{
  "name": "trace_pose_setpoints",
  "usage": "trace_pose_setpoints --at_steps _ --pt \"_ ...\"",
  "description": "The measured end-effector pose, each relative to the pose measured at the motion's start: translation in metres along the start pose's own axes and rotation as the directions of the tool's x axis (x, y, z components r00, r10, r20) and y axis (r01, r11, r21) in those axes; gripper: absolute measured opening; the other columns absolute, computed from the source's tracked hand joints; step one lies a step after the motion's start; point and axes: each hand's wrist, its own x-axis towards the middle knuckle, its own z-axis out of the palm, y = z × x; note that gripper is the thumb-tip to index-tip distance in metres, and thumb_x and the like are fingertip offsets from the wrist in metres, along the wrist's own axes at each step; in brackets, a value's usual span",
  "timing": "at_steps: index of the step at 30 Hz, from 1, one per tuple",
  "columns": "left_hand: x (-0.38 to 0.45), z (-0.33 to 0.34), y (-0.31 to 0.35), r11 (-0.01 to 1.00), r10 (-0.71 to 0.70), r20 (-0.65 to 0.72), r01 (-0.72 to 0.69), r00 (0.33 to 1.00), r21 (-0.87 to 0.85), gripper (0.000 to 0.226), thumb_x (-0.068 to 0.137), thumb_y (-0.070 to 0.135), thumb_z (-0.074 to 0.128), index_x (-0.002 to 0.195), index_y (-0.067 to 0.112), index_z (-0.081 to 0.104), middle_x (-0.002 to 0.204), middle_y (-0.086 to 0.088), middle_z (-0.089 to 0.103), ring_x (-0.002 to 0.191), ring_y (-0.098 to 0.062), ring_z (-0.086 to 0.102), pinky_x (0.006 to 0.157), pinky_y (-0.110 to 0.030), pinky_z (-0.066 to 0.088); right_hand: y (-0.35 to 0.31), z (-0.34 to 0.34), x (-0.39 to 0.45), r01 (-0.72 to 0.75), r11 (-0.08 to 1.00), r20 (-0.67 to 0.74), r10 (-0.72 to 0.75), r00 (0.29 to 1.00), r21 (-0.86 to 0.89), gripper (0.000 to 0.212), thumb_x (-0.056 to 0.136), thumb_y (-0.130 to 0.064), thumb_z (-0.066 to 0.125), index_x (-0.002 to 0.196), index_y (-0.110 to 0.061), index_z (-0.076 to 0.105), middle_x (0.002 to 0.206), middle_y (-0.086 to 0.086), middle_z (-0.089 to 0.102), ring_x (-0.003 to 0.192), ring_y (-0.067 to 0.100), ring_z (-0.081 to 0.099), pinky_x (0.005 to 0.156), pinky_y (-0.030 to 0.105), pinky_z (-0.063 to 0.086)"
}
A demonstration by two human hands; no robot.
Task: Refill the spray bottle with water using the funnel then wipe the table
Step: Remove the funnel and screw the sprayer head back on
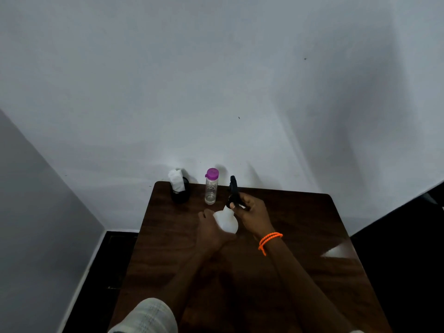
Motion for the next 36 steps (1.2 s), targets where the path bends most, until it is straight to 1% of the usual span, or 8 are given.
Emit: trace_pose_setpoints --at_steps 6,11,14,17,20,27,32,36 --pt "0.002 -0.001 0.003 0.995 0.034 0.022 -0.036 0.999 0.088 0.096 0.07 0.072 0.061 0.14 0.013 0.031 0.139 -0.009 0.041 0.126 -0.022 0.038 0.112 -0.037 0.032 0.0 0.001 -0.003 0.056 0.994 0.028 -0.053 0.998 -0.097 0.029 0.091 -0.009 0.071 0.119 -0.015 0.071 0.112 0.0 0.073 0.107 0.009 0.066 0.095 0.03 0.054" --pt "-0.021 -0.034 0.044 0.976 0.139 0.016 -0.14 0.99 0.164 0.041 0.1 0.031 0.054 0.131 0.004 0.048 0.135 -0.013 0.051 0.129 -0.025 0.043 0.115 -0.033 0.029 0.003 0.006 -0.008 0.034 0.993 0.033 -0.03 0.999 -0.116 0.031 0.09 -0.005 0.071 0.121 -0.009 0.069 0.104 -0.015 0.065 0.099 -0.007 0.063 0.089 0.015 0.05" --pt "-0.045 -0.06 0.061 0.97 0.153 0.05 -0.16 0.987 0.184 0.032 0.103 0.02 0.052 0.126 -0.002 0.05 0.131 -0.016 0.054 0.125 -0.027 0.052 0.109 -0.031 0.038 0.007 0.008 -0.008 0.012 0.992 0.01 -0.011 1.0 -0.122 0.03 0.09 -0.007 0.072 0.12 -0.008 0.069 0.101 -0.017 0.065 0.1 -0.004 0.064 0.092 0.019 0.051" --pt "-0.018 -0.012 0.018 1.0 -0.018 0.035 0.018 0.999 -0.019 0.054 0.089 0.024 0.073 0.13 0.005 0.045 0.132 -0.017 0.05 0.122 -0.032 0.052 0.093 -0.021 0.045 0.007 0.011 -0.009 -0.017 0.993 -0.027 0.014 1.0 -0.12 0.028 0.088 -0.01 0.074 0.116 -0.008 0.071 0.099 -0.018 0.066 0.101 0.005 0.066 0.094 0.025 0.054" --pt "-0.008 -0.001 0.001 0.975 -0.092 -0.028 0.084 0.995 -0.206 0.094 0.052 0.036 0.092 0.13 0.017 0.042 0.133 -0.014 0.047 0.115 -0.036 0.053 0.071 -0.008 0.03 0.007 0.014 -0.01 -0.044 0.994 -0.084 0.036 0.996 -0.1 0.017 0.082 -0.014 0.082 0.094 -0.019 0.071 0.089 -0.016 0.068 0.088 -0.001 0.067 0.083 0.02 0.054" --pt "-0.007 0.005 0.001 0.972 -0.065 -0.041 0.054 0.997 -0.229 0.099 0.047 0.038 0.083 0.133 0.014 0.041 0.132 -0.016 0.045 0.116 -0.037 0.052 0.073 -0.005 0.027 0.008 0.025 -0.01 -0.091 0.994 -0.306 0.07 0.949 -0.055 0.046 0.057 -0.031 0.098 0.071 -0.018 0.056 0.068 -0.004 0.064 0.058 0.002 0.055 0.056 0.014 0.044" --pt "-0.009 0.001 0.016 0.978 -0.054 -0.092 0.034 0.994 -0.206 0.067 0.079 0.05 0.07 0.127 0.01 0.046 0.128 -0.011 0.048 0.117 -0.024 0.046 0.1 -0.028 0.039 0.011 0.027 -0.01 -0.082 0.996 -0.274 0.072 0.959 -0.025 0.046 0.059 -0.035 0.095 0.091 -0.024 0.065 0.088 -0.006 0.069 0.08 0.003 0.064 0.069 0.015 0.05" --pt "-0.004 -0.002 0.014 0.987 -0.028 -0.075 0.015 0.997 -0.16 0.094 0.06 0.047 0.087 0.131 0.007 0.041 0.131 -0.008 0.043 0.117 -0.02 0.049 0.094 -0.03 0.045 0.006 0.028 -0.011 -0.045 0.999 -0.279 0.039 0.959 -0.017 0.032 0.073 -0.021 0.088 0.101 -0.022 0.074 0.097 -0.01 0.071 0.089 0.001 0.064 0.079 0.02 0.049"
